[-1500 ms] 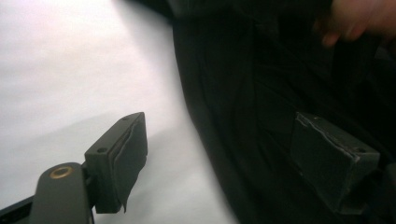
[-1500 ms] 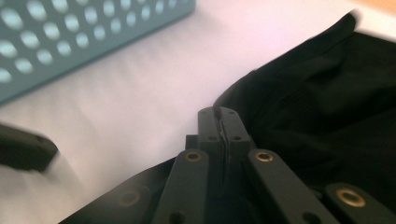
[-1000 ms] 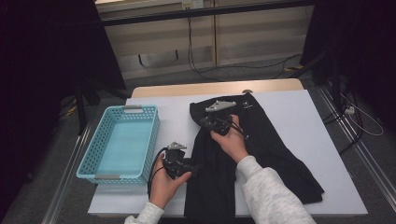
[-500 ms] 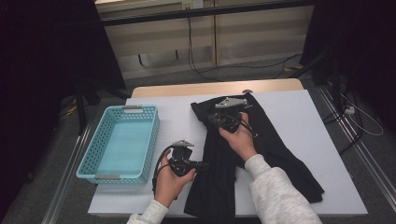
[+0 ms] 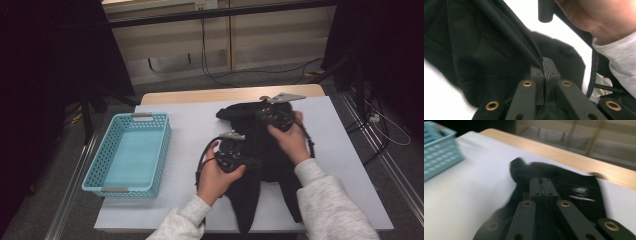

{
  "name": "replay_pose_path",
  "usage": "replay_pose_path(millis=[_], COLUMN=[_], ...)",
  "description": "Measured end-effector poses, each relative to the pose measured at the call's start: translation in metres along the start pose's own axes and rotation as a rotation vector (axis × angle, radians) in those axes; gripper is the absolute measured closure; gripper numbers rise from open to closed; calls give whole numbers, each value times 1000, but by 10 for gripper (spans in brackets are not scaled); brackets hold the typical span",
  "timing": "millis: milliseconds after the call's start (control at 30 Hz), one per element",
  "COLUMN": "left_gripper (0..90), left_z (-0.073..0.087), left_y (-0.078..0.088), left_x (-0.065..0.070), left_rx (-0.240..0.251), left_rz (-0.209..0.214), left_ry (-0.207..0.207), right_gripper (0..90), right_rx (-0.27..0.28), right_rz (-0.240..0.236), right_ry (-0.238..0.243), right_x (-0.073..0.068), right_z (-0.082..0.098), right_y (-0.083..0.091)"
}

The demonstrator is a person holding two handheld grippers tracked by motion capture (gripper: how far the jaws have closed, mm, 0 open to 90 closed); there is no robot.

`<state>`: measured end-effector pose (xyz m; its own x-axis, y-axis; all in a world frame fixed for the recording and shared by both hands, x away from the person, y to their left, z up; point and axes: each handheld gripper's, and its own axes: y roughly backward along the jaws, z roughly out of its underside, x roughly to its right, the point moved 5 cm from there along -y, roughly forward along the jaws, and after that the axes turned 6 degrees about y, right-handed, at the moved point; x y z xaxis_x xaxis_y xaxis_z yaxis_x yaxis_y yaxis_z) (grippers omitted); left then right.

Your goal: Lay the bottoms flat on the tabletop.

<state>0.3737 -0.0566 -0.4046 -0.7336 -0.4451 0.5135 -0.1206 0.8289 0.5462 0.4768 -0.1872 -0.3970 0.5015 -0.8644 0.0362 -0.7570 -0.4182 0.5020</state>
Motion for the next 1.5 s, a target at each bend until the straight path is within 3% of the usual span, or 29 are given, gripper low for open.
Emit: replay_pose_path(millis=[67, 100, 133, 167, 200, 267, 367, 533, 733, 967, 1267, 1400, 1500], left_gripper=[840, 705, 540, 459, 452, 335, 270, 227, 211, 193, 183, 184, 185], left_z=[-14, -19, -22, -23, -25, -23, -17, 1, 17, 34, 49, 48, 48], left_y=[-14, -19, -22, -22, -20, -17, -9, 2, 15, 29, 34, 35, 37], left_x=[7, 8, 7, 6, 4, -6, -24, -55, -78, -101, -115, -115, -116], left_rx=[28, 40, 41, 47, 57, 52, 33, 0, -25, -47, -54, -44, -39], left_rz=[10, 7, -13, -23, -35, -71, -120, -183, -225, -277, -323, -332, -335], left_ry=[-45, -58, -59, -70, -89, -94, -93, -72, -73, -50, -31, -35, -34], right_gripper=[895, 892, 863, 820, 802, 583, 549, 413, 357, 332, 428, 515, 644], right_rx=[12, 18, -1, -33, -47, -30, -85, -131, -150, -155, -173, -197, -233], right_rz=[62, 75, 92, 148, 188, 191, 164, 110, 62, 66, 25, -28, -17], right_ry=[-70, -99, -102, -95, -90, -157, -92, -46, -21, -23, -2, 36, 80], right_x=[34, 48, 59, 69, 75, 82, 70, 42, 13, -12, -44, -64, -68], right_z=[4, 7, 13, 18, 22, 31, 43, 61, 84, 109, 126, 129, 137], right_y=[16, 22, 24, 27, 29, 33, 33, 35, 49, 70, 82, 76, 68])
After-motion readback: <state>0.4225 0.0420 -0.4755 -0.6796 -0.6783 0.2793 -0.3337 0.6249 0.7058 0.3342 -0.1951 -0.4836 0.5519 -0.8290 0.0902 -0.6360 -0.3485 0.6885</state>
